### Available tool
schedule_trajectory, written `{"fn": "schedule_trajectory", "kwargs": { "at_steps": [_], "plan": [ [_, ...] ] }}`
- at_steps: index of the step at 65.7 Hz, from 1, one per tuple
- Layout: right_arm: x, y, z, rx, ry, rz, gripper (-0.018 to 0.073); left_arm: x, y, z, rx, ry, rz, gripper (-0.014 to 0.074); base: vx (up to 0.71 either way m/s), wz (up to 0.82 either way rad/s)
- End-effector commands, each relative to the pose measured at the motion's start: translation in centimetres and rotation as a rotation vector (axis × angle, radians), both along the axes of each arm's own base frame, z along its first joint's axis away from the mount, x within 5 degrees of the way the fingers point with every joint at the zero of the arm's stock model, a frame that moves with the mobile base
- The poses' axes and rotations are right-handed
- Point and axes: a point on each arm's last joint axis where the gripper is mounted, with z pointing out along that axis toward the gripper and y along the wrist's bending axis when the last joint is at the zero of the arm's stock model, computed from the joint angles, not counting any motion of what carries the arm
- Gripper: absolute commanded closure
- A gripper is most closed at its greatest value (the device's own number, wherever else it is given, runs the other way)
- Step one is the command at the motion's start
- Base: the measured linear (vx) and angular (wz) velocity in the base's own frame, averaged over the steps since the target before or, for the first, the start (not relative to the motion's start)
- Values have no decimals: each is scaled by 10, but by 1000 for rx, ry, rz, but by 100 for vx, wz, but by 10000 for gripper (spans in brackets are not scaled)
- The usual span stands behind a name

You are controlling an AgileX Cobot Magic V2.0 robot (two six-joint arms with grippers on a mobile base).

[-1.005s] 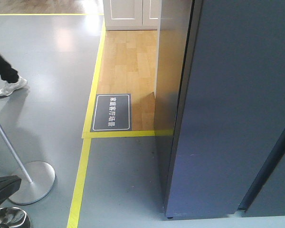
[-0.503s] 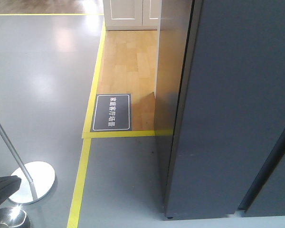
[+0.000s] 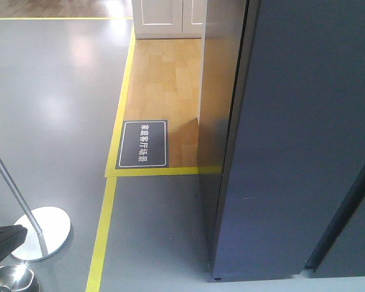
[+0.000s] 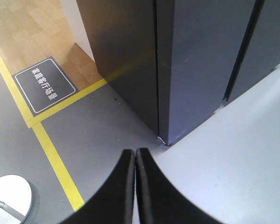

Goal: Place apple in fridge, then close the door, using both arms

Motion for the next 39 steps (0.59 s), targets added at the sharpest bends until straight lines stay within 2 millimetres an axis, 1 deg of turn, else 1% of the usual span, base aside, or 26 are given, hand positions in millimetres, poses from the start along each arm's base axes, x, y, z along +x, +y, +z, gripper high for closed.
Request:
{"fn": "schedule_trajectory", "kwargs": {
  "at_steps": [1,5,10,16,19,22,26,39],
  "plan": [
    [4,0,10,0,-71,-4,563,2,0,14,-23,-100,-1,603,0,0],
    [4,0,10,0,-71,-4,563,-3,3,14,-34,-113,5,603,0,0],
    [4,-1,10,-4,-71,-6,563,-11,10,7,-57,-132,32,603,0,0],
    [4,-1,10,-4,-71,-6,563,-21,23,0,-112,-179,131,603,0,0],
    [4,-1,10,-4,-71,-6,563,-26,30,-7,-117,-220,182,603,0,0],
    [4,-1,10,-4,-71,-6,563,-30,36,-15,-117,-255,235,603,0,0],
    [4,-1,10,-4,-71,-6,563,-35,42,-33,-127,-310,288,603,0,0],
    [4,-1,10,-4,-71,-6,563,-43,47,-82,-207,-528,361,603,0,0]
  ]
}}
